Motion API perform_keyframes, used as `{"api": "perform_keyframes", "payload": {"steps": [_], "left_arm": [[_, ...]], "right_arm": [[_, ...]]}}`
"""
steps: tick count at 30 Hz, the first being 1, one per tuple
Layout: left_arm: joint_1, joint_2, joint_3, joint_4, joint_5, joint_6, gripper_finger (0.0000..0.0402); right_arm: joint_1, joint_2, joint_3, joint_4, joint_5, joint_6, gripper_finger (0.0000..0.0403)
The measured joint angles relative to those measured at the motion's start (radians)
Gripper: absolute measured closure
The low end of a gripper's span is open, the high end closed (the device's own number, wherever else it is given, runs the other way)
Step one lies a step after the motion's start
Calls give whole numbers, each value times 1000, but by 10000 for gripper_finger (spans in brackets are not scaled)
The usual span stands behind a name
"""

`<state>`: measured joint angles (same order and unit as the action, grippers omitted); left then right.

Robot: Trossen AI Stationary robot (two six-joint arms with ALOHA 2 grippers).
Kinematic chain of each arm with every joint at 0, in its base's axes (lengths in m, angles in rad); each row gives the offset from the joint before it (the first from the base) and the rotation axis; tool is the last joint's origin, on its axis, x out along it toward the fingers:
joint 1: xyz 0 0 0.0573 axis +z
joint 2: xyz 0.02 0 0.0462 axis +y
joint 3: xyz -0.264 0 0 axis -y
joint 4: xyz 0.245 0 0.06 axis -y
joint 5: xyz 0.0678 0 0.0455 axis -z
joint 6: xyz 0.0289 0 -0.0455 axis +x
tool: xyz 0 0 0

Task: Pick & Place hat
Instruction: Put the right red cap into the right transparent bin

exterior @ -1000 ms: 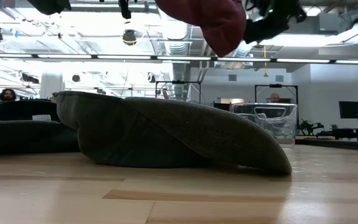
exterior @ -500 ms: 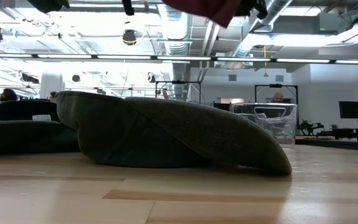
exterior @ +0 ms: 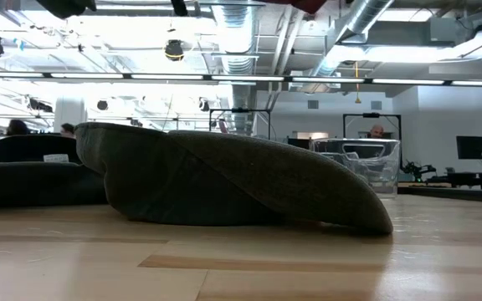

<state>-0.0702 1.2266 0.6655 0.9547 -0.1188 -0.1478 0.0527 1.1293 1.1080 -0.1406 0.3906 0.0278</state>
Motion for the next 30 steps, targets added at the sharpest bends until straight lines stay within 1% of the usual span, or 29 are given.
{"api": "perform_keyframes", "payload": {"steps": [3,4,10,15,20,22,24,30], "left_arm": [[13,0,0,13,-5,-12,389],[17,0,0,20,-7,-14,389],[27,0,0,34,-11,-18,389],[28,0,0,41,-10,-17,389],[27,0,0,41,23,-18,389],[27,0,0,41,29,-17,389],[28,0,0,41,45,-18,389],[28,0,0,20,68,-15,389]], "right_arm": [[-16,-18,0,9,80,-3,278],[-26,-20,0,9,90,-3,278],[-80,-2,0,5,89,-2,278],[-117,23,2,-26,160,-2,278],[-134,34,1,-66,177,-3,278],[-134,35,0,-80,213,-8,278],[-134,35,0,-96,271,-33,278],[-150,15,1,-131,524,-153,278]]}}
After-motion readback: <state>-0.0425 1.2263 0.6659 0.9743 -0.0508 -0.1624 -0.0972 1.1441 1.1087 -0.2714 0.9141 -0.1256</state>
